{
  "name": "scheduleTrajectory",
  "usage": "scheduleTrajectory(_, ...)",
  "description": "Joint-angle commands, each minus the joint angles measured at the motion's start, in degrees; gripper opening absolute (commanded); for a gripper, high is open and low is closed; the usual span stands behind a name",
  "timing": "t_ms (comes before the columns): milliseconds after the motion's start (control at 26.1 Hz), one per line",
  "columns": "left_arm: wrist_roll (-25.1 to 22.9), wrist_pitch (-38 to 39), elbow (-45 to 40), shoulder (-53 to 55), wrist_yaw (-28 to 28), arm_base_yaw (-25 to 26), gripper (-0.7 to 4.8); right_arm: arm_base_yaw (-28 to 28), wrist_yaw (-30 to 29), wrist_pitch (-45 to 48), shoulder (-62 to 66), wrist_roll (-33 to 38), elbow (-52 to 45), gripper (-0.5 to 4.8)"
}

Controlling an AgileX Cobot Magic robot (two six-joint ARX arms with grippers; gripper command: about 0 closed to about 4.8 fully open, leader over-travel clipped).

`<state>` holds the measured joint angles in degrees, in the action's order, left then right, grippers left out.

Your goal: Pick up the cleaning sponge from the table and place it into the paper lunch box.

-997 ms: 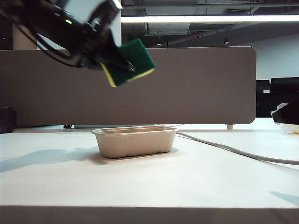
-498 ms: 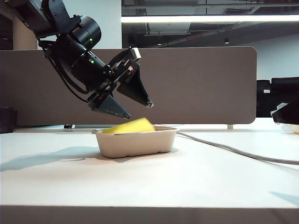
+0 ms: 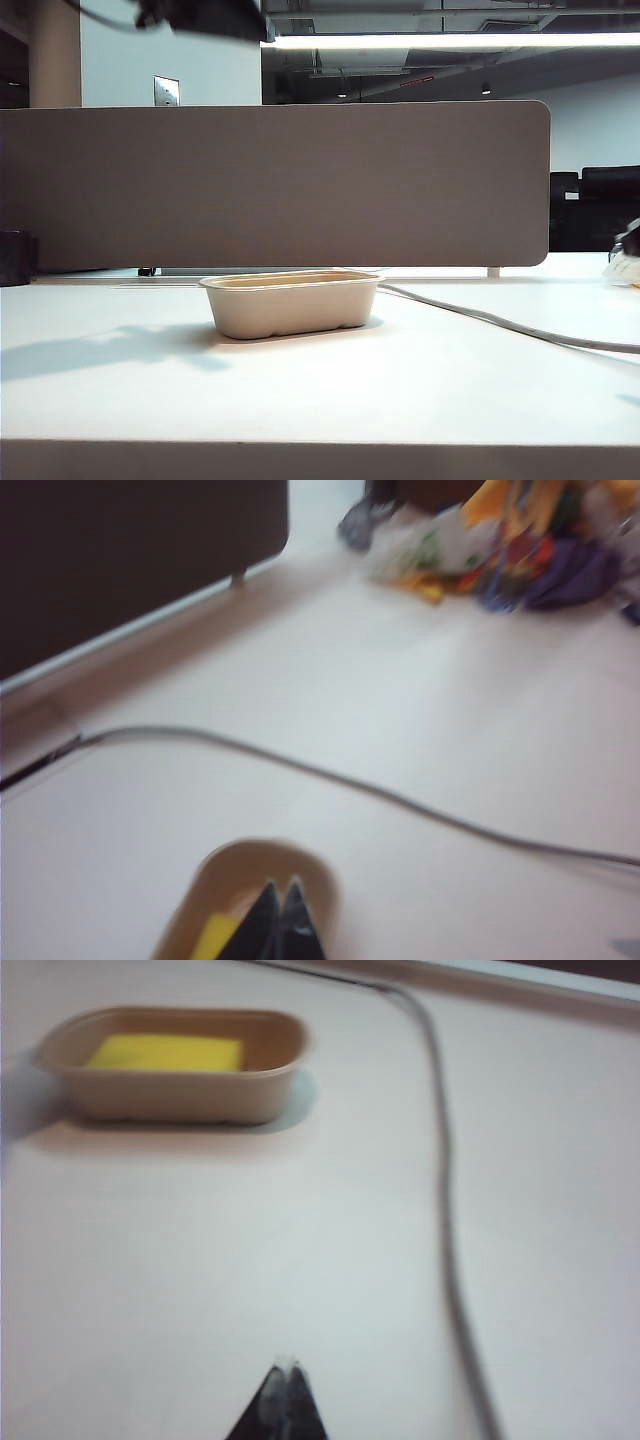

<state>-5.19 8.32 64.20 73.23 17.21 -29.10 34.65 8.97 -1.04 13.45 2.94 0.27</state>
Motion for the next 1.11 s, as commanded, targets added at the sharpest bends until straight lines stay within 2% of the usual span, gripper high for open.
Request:
scheduleTrajectory(38, 2.64, -7.69, -7.65, -10.29, -7.82, -6.88, -0.03, -5.81, -0.11, 0.90, -2.19, 0.02, 0.04, -0.05)
scheduleTrajectory(77, 2.49, -8.15, -10.58, -14.40, -14.45, -10.71, -0.03, -10.08, -0.09, 1.05, -2.69, 0.02, 0.04, -0.05)
scheduleTrajectory(115, 2.29, -8.07, -11.61, -16.04, -16.61, -11.98, -0.03, -12.24, -0.07, 1.14, -2.73, 0.02, 0.04, -0.05)
scheduleTrajectory(153, 2.25, -8.04, -13.33, -19.08, -19.02, -13.99, -0.03, -17.40, -0.04, 0.96, -2.86, 0.02, 0.04, -0.05)
scheduleTrajectory(192, 2.25, -8.09, -13.86, -20.15, -19.17, -14.71, -0.03, -19.74, -0.07, 0.74, -3.21, 0.02, 0.04, -0.05)
scheduleTrajectory(230, 2.21, -8.13, -14.91, -22.29, -19.30, -16.55, -0.03, -24.96, -0.04, 0.11, -4.98, 0.02, 0.04, -0.05)
scheduleTrajectory(307, 2.01, -8.00, -16.13, -24.68, -21.18, -18.05, -0.04, -31.61, 0.15, -0.37, -9.16, 0.02, 0.04, -0.05)
scheduleTrajectory(383, 2.25, -7.34, -16.57, -25.57, -21.29, -17.92, -0.04, -34.14, 0.55, -0.33, -11.52, 0.02, 0.04, -0.05)
scheduleTrajectory(805, 2.25, -5.20, -16.57, -25.59, -21.03, -17.92, -0.03, -33.77, 0.13, -0.44, -13.20, 0.02, 0.04, -0.05)
scheduleTrajectory(1112, 2.25, -5.20, -16.57, -25.59, -21.05, -17.92, -0.03, -29.94, 0.11, -0.44, -13.20, 0.02, 0.04, -0.05)
